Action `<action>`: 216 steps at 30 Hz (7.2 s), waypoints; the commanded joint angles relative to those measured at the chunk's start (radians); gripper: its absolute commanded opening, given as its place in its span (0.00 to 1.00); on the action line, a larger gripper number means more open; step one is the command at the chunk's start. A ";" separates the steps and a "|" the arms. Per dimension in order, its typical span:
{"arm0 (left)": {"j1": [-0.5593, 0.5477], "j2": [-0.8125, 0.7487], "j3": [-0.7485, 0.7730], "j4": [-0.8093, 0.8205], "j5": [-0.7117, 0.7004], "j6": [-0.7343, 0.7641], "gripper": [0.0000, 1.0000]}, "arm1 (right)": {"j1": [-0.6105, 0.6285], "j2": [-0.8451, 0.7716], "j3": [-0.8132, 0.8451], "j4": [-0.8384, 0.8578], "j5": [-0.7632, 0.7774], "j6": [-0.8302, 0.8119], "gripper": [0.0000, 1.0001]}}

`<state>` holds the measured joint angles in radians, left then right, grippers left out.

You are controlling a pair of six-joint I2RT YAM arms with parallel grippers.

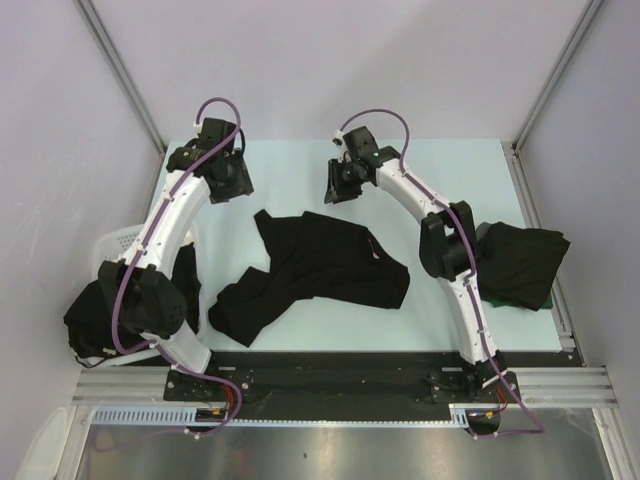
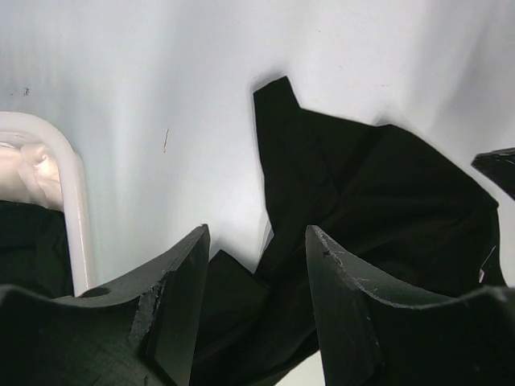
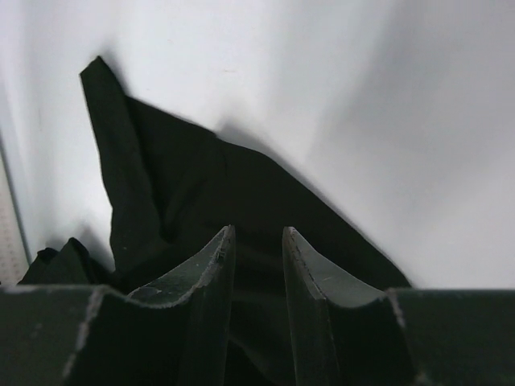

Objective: Fold and stack the t-shirts
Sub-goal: Flatten out the tshirt

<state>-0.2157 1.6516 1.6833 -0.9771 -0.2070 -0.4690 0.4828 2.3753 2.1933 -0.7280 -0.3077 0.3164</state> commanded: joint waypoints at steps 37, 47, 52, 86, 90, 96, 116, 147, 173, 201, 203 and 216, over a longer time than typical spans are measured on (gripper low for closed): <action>-0.004 -0.190 -0.134 0.018 0.049 0.026 0.62 | 0.074 0.191 0.141 0.291 -0.183 -0.037 0.37; -0.004 -0.211 -0.152 0.011 0.047 0.030 0.62 | 0.046 0.205 0.138 0.254 -0.148 -0.120 0.39; -0.004 -0.213 -0.155 0.015 0.054 0.030 0.62 | 0.020 0.200 0.135 0.240 -0.146 -0.139 0.39; -0.004 -0.191 -0.129 0.031 0.073 0.029 0.62 | 0.085 0.165 0.008 0.282 -0.222 -0.085 0.15; -0.004 -0.194 -0.131 0.031 0.073 0.029 0.63 | 0.079 0.157 0.011 0.272 -0.174 -0.092 0.00; -0.004 -0.187 -0.134 0.032 0.081 0.030 0.62 | 0.017 0.145 0.028 0.245 -0.050 -0.143 0.00; -0.020 -0.122 -0.143 0.075 0.135 0.040 0.62 | -0.316 0.012 -0.019 0.171 0.308 -0.238 0.00; -0.065 0.407 0.098 0.247 0.077 0.009 0.60 | -0.405 -0.180 -0.237 0.160 0.226 -0.234 0.00; -0.065 0.542 0.125 0.275 0.063 -0.014 0.59 | -0.431 -0.182 -0.251 0.160 0.186 -0.229 0.00; -0.056 0.560 0.044 0.336 0.084 -0.037 0.52 | -0.449 -0.163 -0.237 0.154 0.159 -0.209 0.00; -0.057 0.560 0.052 0.334 0.086 -0.037 0.50 | -0.446 -0.165 -0.236 0.154 0.157 -0.209 0.00; -0.056 0.550 0.053 0.307 0.041 -0.043 0.22 | -0.441 -0.159 -0.230 0.153 0.148 -0.209 0.00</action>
<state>-0.2783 2.2044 1.7157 -0.6628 -0.1322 -0.4976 0.0441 2.2478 1.9430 -0.5835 -0.1513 0.1043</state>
